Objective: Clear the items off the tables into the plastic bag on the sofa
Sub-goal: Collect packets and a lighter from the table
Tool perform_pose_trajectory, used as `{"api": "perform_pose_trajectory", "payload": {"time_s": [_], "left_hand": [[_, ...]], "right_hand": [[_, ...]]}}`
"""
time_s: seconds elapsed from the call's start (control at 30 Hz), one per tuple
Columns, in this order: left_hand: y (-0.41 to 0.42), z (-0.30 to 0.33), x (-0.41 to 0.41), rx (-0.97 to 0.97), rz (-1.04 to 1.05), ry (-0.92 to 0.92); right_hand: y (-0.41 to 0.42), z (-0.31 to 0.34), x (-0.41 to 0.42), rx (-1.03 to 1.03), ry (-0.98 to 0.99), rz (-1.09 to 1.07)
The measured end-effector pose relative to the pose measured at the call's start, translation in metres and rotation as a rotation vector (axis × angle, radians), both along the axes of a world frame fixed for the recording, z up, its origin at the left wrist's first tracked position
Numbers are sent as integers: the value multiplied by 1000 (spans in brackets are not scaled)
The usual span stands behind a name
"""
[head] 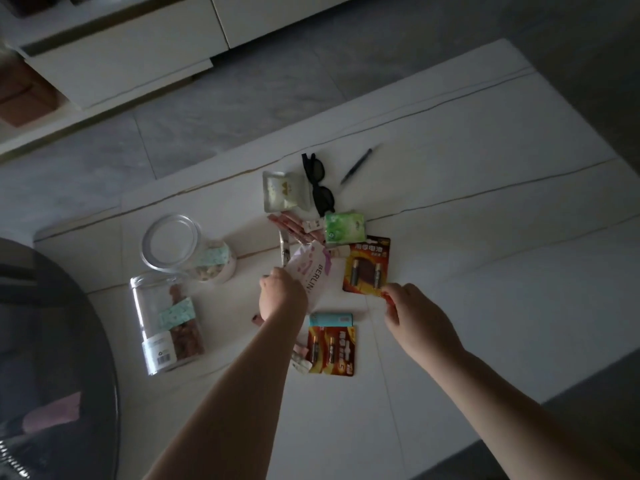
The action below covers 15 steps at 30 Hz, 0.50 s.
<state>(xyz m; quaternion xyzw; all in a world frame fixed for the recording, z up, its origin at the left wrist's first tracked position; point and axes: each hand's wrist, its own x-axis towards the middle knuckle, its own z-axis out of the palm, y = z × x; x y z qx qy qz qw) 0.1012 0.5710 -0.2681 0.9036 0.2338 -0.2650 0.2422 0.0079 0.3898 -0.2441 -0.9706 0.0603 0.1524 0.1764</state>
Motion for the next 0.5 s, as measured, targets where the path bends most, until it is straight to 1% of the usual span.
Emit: {"api": "perform_pose_trajectory", "payload": {"time_s": [0.13, 0.27, 0.37, 0.5], "left_hand": [[-20, 38, -3, -7, -52, -37], [-47, 70, -11, -57, -137, -65], [-75, 92, -26, -115, -228, -53], [-120, 126, -52, -142, -347, -19]], "right_hand": [[-23, 26, -12, 63, 21, -47], [-48, 49, -28, 112, 15, -122], [-72, 71, -46, 85, 13, -195], [-111, 98, -76, 30, -9, -277]]}}
